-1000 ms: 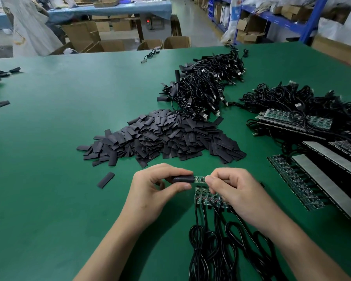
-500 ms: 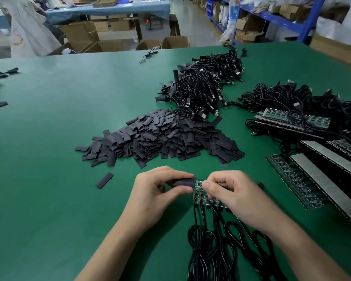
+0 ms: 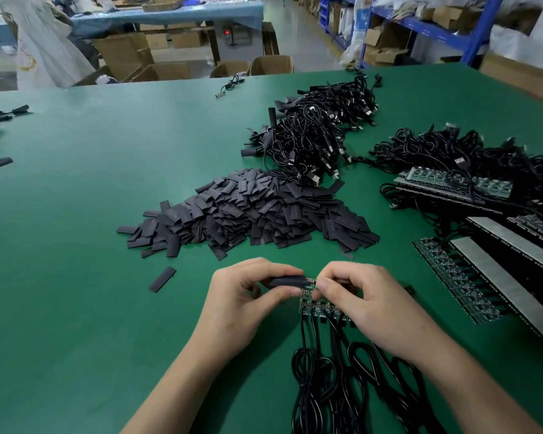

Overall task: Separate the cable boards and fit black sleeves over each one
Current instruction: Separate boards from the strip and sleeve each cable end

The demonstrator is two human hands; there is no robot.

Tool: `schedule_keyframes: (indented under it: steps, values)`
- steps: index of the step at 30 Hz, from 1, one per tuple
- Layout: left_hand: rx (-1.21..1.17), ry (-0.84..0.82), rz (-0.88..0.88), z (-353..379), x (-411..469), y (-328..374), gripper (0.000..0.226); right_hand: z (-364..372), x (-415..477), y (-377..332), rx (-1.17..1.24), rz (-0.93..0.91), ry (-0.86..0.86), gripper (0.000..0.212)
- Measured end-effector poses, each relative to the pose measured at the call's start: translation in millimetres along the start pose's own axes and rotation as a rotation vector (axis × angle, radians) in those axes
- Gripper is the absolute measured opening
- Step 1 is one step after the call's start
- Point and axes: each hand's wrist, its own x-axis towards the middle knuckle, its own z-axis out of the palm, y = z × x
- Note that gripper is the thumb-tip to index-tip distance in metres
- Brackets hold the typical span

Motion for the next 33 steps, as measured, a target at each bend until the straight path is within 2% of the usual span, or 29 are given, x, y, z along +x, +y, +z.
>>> schedule_keyframes:
  steps: [7, 15, 20, 23, 33]
  values:
    - [0.049, -0.037, 0.057, 5.9, -1.2, 1.5, 0.019, 2.8, 0.4, 2.1, 0.001, 0.009, -0.031, 0.022]
    - [0.076, 0.025, 0.085, 4.5, -0.4, 4.4, 0.02, -4.3, 0.5, 2.9, 0.011, 0.01, 0.029, 0.018]
    - [0.102, 0.206, 0.066, 5.3, -0.1, 3.0, 0.034, 0.2, 0.8, 2.9, 0.036, 0.017, 0.063, 0.017]
    - [0.101, 0.295, 0.056, 4.3, 0.0, 0.7, 0.023, -0.8, 2.2, 6.1, 0.081, 0.02, 0.096, 0.016]
    - [0.29, 0.317, 0.209, 10.7, -1.9, -3.8, 0.02, 4.7, 2.2, 5.5, 0.094, 0.03, 0.113, 0.016]
